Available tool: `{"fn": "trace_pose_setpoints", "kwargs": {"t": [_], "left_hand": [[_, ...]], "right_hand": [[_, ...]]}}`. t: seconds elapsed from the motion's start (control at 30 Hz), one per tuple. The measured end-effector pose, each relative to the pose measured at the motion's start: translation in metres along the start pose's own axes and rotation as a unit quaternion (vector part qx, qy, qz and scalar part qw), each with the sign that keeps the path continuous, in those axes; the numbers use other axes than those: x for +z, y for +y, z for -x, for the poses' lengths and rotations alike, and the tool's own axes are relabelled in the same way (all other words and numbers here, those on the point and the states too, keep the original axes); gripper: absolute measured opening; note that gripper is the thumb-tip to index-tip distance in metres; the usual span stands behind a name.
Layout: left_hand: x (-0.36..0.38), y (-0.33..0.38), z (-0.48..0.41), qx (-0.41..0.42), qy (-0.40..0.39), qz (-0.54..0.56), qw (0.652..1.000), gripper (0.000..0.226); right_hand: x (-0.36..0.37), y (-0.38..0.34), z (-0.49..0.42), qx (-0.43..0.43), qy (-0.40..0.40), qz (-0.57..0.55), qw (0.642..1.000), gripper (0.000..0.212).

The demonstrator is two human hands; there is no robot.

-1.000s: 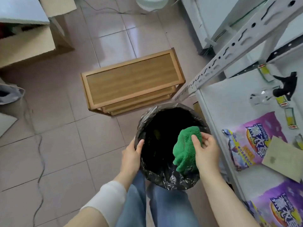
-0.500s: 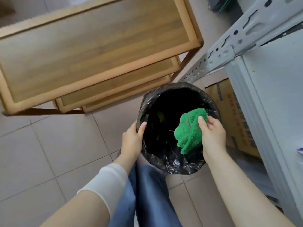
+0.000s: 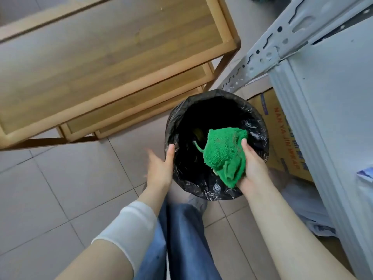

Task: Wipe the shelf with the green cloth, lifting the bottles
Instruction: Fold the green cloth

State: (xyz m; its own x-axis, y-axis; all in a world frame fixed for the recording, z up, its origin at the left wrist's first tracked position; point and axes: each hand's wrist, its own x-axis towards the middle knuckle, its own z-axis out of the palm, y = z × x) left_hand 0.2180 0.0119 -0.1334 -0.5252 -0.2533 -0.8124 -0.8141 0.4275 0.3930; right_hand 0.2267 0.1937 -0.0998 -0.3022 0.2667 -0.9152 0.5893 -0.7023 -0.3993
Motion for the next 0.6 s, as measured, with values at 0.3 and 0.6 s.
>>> {"fn": "trace_pose_setpoints", "kwargs": {"t": [0.3, 0.6], "left_hand": [[-0.04, 0.064, 0.12, 0.123, -0.217, 0.121, 0.961, 0.025], [-0.065, 0.107, 0.181, 0.119, -0.206, 0.236, 0.942, 0.029]], "right_hand": [[0.007, -0.013, 0.09, 0.075, -0.067, -0.075, 0.992, 0.073], [0.005, -0.048, 0.177, 0.037, -0.087, -0.034, 0.995, 0.05]]}}
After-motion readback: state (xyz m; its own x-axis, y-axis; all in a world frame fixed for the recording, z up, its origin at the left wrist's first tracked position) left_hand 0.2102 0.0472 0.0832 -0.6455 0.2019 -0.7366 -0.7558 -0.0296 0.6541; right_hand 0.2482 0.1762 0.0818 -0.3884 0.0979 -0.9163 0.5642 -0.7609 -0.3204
